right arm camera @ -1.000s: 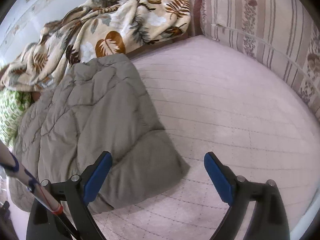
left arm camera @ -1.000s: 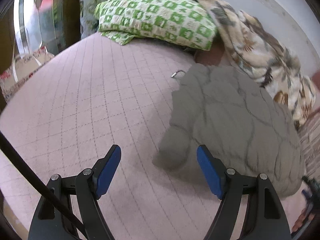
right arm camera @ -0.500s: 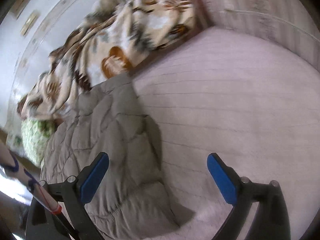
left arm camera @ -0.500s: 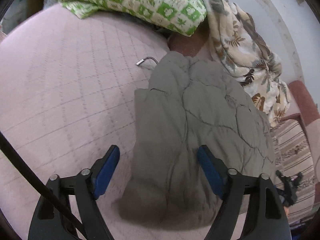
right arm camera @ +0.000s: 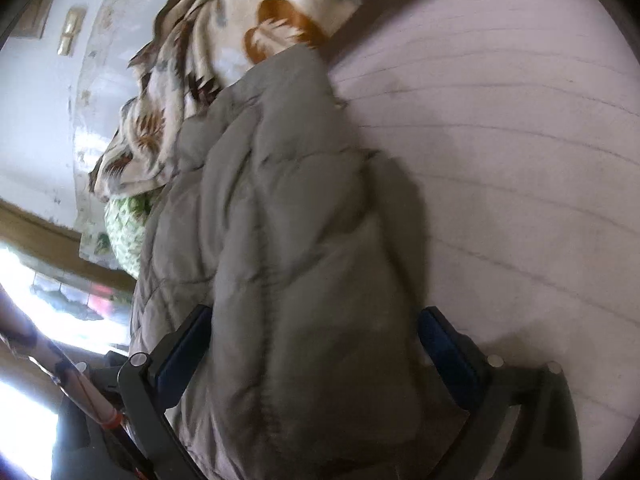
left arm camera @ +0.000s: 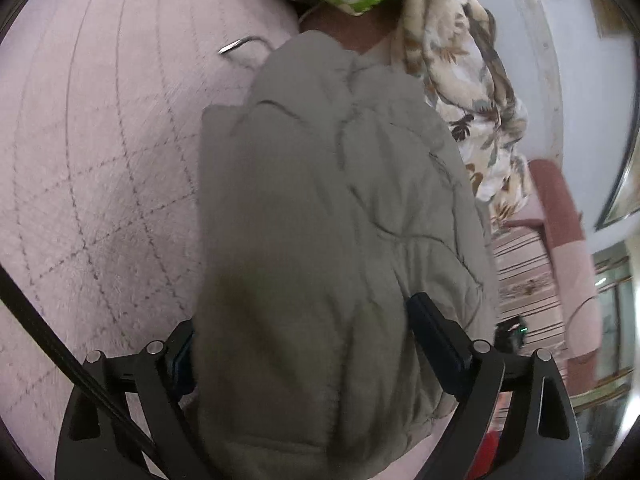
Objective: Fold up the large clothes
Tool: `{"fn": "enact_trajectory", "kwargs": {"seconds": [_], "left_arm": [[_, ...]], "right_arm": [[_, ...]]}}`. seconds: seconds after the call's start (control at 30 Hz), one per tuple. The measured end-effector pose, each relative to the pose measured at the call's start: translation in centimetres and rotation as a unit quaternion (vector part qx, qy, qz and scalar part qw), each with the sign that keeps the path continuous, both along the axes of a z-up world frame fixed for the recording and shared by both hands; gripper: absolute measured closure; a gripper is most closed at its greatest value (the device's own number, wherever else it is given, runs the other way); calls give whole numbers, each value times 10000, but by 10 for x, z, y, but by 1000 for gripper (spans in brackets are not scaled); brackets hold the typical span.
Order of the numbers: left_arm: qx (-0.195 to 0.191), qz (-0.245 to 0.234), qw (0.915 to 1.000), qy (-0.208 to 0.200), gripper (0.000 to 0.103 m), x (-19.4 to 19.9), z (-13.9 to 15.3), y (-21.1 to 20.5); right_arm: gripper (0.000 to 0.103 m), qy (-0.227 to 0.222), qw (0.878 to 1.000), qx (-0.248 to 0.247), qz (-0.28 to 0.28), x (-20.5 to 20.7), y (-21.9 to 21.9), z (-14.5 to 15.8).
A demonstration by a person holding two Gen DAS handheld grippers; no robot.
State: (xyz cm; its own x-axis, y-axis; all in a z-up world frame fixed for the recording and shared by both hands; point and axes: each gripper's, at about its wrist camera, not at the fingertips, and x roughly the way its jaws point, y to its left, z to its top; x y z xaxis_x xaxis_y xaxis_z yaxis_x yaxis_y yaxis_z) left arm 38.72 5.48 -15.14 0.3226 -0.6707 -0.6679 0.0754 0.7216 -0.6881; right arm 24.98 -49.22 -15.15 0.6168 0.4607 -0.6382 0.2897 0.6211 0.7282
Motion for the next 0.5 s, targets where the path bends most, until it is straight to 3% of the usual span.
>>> {"fn": "enact_trajectory", "kwargs": {"seconds": [0.1, 0.17, 0.27, 0.5], "left_arm": [[507, 79, 9982, -326, 43, -12, 26, -10], [755, 86, 9959, -501, 48, -21, 41, -17], [860, 126, 9946, -573, 50, -33, 49, -17], [651, 102, 9974, -277, 50, -55, 36, 2]], "right_arm": [[25, 2, 10000, 31, -10, -4, 3, 9], [40, -54, 9999, -107, 29, -8, 6, 22], [47, -101, 9997, -233, 56, -15, 8, 33], [49, -109, 9996, -151, 204, -32, 9, 40]]}}
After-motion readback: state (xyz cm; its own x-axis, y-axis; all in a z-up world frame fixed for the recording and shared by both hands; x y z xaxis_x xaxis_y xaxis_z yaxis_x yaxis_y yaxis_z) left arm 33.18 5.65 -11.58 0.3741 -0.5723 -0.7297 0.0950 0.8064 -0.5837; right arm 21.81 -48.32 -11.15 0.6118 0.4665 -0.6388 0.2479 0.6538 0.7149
